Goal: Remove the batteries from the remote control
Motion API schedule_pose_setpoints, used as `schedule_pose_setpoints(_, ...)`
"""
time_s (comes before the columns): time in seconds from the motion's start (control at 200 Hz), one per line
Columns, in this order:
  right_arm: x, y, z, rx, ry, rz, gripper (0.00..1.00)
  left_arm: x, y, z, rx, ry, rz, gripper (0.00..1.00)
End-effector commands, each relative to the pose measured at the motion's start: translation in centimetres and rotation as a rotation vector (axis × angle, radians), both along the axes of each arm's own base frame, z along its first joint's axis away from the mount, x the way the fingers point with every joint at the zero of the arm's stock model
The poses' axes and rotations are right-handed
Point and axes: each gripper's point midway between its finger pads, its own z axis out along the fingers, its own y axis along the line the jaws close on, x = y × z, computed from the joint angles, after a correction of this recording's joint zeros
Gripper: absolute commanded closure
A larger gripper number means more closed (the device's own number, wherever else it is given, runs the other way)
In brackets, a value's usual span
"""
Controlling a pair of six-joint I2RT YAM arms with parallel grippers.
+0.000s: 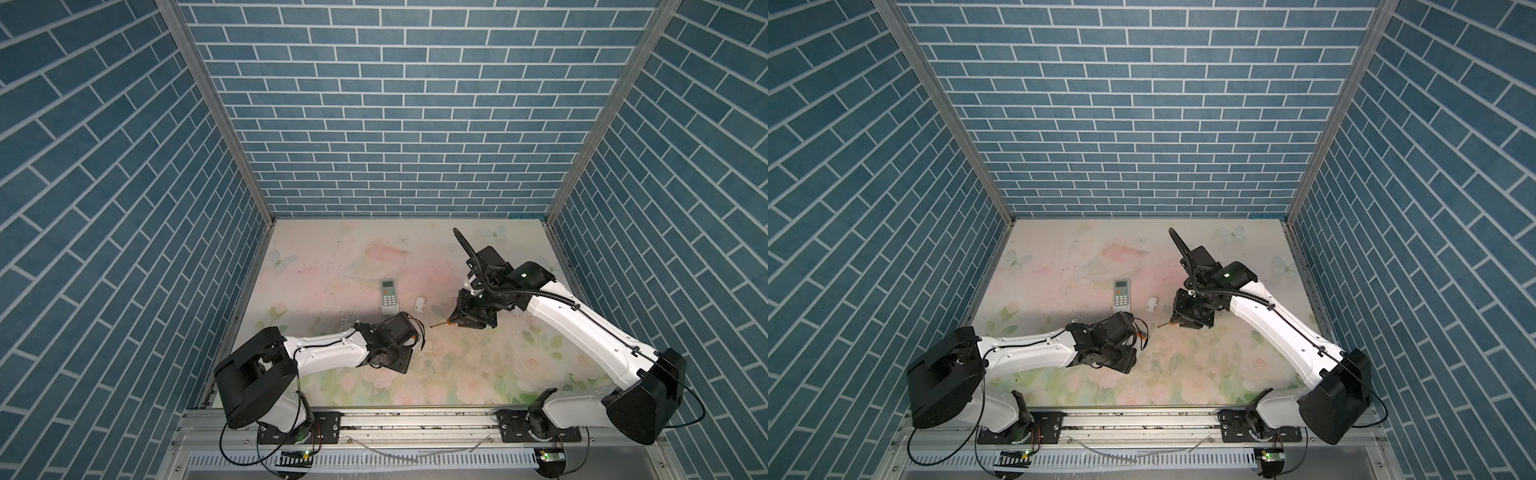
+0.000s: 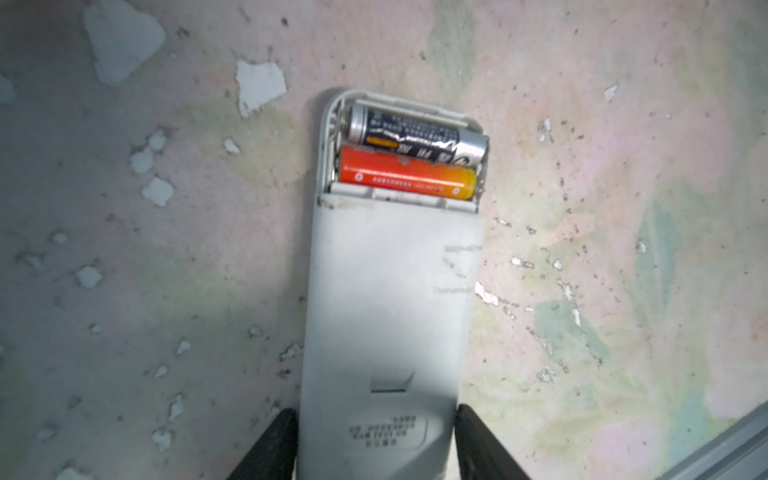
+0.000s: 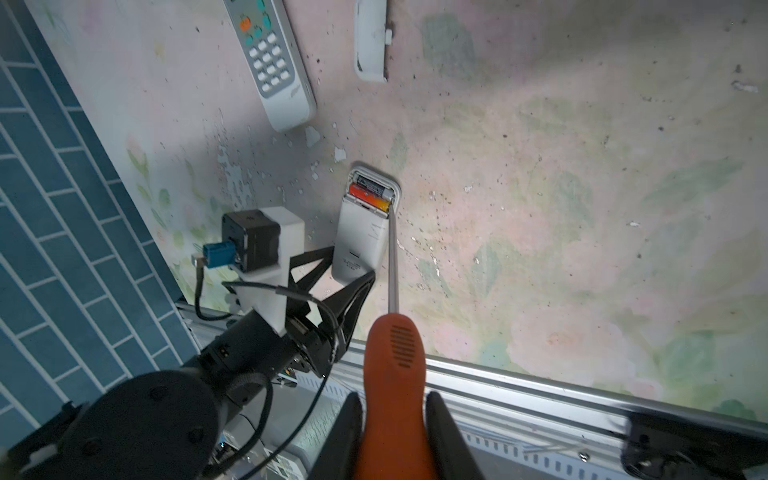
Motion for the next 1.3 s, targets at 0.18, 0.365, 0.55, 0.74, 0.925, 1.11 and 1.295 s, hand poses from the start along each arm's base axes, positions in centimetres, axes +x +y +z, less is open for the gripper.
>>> schedule_pose_setpoints(0.18, 1.2, 1.1, -0.4, 0.037, 0.01, -0.113, 1.0, -1.6, 1.5, -3.3, 0.064, 0.055, -0.032, 0.42)
schedule_pose_setpoints(0.365, 1.2, 1.1, -0.6, 0.027, 0.013, -0.098, 1.0, -1.9, 1.7, -4.0, 0.106, 0.081, -0.053, 0.38)
schedule_pose_setpoints(0.55, 1.0, 0.8, -0.9, 0.023, 0.013, -0.103, 1.0, -2.2, 2.0, -4.4, 0.145, 0.084, -0.061, 0.37)
schedule_pose_setpoints(0.74, 0.6, 0.8, -0.8, 0.032, 0.017, -0.097, 1.0, -3.1, 2.8, -4.9, 0.207, 0.085, -0.086, 0.36)
schedule_pose_setpoints(0.925, 0.5, 0.7, -0.7, 0.036, 0.012, -0.098, 1.0, -3.8, 3.9, -4.9, 0.27, 0.074, -0.087, 0.35)
schedule_pose_setpoints(1.11, 0.4, 0.8, -1.0, 0.031, 0.014, -0.092, 1.0, -4.0, 4.9, -5.4, 0.326, 0.066, -0.06, 0.34)
schedule_pose_setpoints(1.295, 0.2, 1.2, -1.3, 0.012, 0.022, -0.066, 1.0, -4.8, 5.4, -6.6, 0.36, 0.08, -0.055, 0.2)
